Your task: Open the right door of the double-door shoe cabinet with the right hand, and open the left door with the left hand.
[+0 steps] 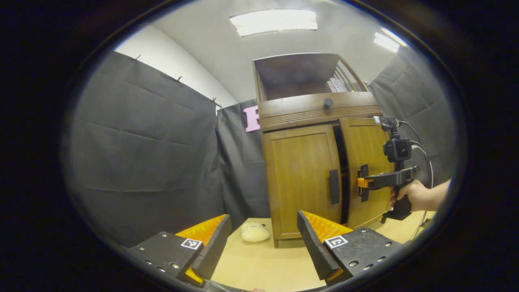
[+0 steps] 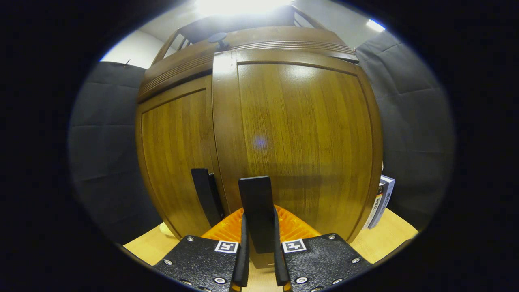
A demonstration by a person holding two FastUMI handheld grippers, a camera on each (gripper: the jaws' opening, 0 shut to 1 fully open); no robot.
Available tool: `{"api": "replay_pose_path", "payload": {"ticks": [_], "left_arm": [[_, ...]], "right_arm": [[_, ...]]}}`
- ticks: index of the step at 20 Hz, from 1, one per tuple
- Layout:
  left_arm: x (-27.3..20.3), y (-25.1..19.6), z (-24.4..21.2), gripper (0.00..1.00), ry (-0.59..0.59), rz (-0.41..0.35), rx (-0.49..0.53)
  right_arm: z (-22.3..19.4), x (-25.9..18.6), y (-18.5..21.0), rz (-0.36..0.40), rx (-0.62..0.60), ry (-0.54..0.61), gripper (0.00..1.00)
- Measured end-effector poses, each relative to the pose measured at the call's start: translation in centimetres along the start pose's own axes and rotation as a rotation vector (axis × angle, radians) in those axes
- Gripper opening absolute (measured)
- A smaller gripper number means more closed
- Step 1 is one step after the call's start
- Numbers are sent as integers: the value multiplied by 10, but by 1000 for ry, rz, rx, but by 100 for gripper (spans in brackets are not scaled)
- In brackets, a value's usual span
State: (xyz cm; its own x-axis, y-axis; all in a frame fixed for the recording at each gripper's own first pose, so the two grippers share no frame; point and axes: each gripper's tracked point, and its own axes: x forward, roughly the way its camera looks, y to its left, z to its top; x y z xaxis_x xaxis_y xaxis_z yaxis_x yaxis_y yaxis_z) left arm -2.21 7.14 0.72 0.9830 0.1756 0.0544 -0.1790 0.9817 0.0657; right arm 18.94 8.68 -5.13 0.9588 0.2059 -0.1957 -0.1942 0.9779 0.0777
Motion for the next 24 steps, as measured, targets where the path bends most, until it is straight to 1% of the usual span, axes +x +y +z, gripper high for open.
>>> {"api": "replay_pose_path", "payload": {"ticks": [3, 9, 10, 14, 15, 16, 18, 20, 21, 24], "left_arm": [[2, -3, -2, 100, -5, -24, -1], [3, -7, -1, 100, -16, -70, -12], [3, -8, -2, 93, -18, -78, -16], [3, -10, 0, 93, -26, -108, -24], [4, -11, 0, 93, -27, -114, -24], [4, -12, 0, 93, -27, -122, -26], [5, -14, -1, 93, -26, -142, -29], [7, -17, -5, 93, -23, -163, -32], [9, -19, -7, 93, -23, -172, -34], [7, -22, -9, 93, -16, -204, -47]], "right_arm": [[-1, -14, -5, 8, -3, -3, 25], [4, -15, -6, 6, 5, 10, 25], [5, -17, -6, 6, 8, 12, 25], [3, -28, -13, 5, 4, 9, 25], [4, -31, -14, 3, 12, 10, 24], [2, -33, -15, 2, 18, 11, 25], [2, -37, -17, -2, 19, 13, 24], [1, -40, -22, -10, 17, 12, 25], [1, -42, -24, -15, 21, 11, 24], [-1, -47, -28, -36, 34, 16, 24]]}}
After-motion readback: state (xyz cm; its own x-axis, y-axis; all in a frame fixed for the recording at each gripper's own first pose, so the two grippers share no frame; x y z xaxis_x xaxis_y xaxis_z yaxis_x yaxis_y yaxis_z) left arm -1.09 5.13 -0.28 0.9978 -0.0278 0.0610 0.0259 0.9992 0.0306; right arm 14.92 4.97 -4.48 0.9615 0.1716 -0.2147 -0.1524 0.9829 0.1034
